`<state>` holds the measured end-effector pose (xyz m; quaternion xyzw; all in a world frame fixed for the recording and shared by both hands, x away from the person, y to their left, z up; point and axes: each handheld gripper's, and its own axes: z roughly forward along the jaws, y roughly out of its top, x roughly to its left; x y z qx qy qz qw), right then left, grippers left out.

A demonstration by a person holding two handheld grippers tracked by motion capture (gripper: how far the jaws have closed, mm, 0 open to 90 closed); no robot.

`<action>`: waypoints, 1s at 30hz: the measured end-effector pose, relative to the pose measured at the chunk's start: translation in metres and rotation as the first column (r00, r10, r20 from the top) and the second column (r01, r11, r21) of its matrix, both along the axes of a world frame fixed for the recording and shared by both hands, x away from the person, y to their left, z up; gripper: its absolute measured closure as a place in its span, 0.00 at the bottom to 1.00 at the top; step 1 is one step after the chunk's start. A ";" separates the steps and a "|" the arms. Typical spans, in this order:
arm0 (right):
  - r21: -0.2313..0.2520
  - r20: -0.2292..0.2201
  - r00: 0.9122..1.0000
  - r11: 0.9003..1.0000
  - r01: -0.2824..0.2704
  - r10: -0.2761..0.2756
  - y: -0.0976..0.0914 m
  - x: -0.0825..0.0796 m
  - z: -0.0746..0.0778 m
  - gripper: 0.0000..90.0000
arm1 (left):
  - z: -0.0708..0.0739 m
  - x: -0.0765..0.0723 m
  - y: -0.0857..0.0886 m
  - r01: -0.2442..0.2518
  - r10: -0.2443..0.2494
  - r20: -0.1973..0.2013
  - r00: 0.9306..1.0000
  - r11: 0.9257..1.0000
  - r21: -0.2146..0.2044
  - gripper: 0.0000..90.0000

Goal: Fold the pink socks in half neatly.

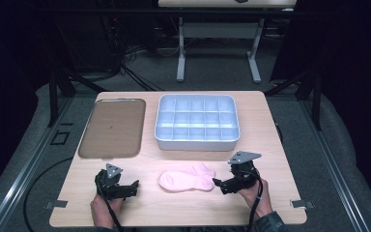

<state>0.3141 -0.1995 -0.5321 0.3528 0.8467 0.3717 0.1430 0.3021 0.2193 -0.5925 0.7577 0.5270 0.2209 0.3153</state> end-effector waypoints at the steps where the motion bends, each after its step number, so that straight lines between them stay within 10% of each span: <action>1: -0.003 -0.006 1.000 1.000 -0.006 0.006 0.004 0.001 0.000 0.00 | 0.000 0.000 0.000 0.000 0.000 0.000 1.000 1.000 0.000 0.00; 30: -0.083 -0.125 0.979 0.982 -0.170 0.159 0.093 0.031 -0.035 0.15 | 0.000 -0.001 0.000 0.004 -0.004 0.003 1.000 1.000 0.000 0.02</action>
